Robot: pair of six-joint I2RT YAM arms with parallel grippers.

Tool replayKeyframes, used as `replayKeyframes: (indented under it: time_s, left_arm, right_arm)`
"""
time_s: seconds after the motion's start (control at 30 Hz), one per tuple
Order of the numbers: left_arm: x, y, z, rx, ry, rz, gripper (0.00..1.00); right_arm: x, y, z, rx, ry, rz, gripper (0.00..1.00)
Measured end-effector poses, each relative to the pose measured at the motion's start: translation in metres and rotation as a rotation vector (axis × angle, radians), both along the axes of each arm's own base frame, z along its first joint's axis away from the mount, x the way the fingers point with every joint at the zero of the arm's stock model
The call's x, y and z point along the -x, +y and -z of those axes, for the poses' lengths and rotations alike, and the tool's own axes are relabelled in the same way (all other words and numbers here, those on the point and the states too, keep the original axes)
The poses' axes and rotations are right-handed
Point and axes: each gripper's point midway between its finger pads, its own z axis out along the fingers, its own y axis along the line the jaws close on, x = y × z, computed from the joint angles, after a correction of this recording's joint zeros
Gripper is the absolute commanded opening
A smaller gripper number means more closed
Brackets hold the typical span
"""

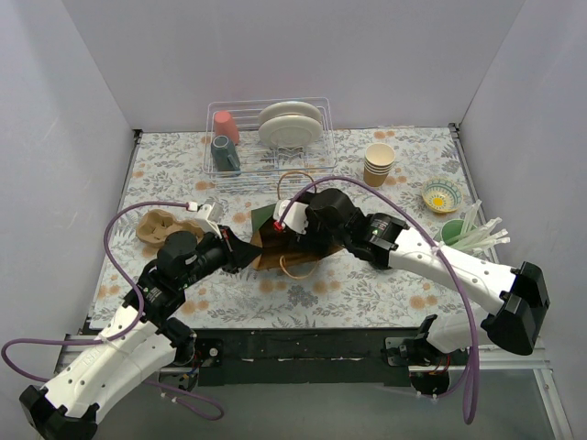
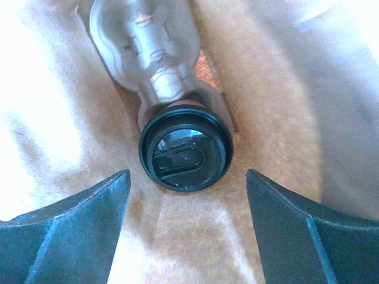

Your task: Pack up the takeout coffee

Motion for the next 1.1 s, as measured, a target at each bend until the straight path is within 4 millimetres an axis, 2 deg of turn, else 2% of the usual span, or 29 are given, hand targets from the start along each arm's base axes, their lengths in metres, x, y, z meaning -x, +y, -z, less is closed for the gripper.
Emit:
replayKeyframes:
  time_s: [0.13, 0.43, 0.6, 0.8, 0.87, 1.1]
  left_arm:
    - [-0.001, 0.000, -0.001, 0.003, 0.005, -0.006, 0.00]
    - [-0.003, -0.001, -0.007, 0.016, 0.041, -0.026, 0.00]
    - [-0.007, -0.002, -0.016, 0.040, 0.064, -0.049, 0.00]
    - [-0.011, -0.003, -0.024, 0.069, 0.087, -0.074, 0.03]
    - [-0.011, -0.003, -0.024, 0.069, 0.096, -0.080, 0.08]
    - [-0.018, 0.001, -0.033, 0.063, 0.103, -0.125, 0.27]
  right_arm:
    - [-0.001, 0.002, -0.009, -0.020, -0.002, 0.007, 0.83]
    - [0.002, -0.003, -0.011, -0.013, 0.015, 0.019, 0.81]
    - [-0.002, 0.005, -0.041, -0.081, -0.010, 0.031, 0.81]
    - [-0.013, 0.013, -0.098, -0.194, -0.076, 0.063, 0.81]
    - [-0.018, 0.013, -0.111, -0.217, -0.095, 0.083, 0.81]
    - [-0.031, 0.010, -0.133, -0.285, -0.106, 0.170, 0.81]
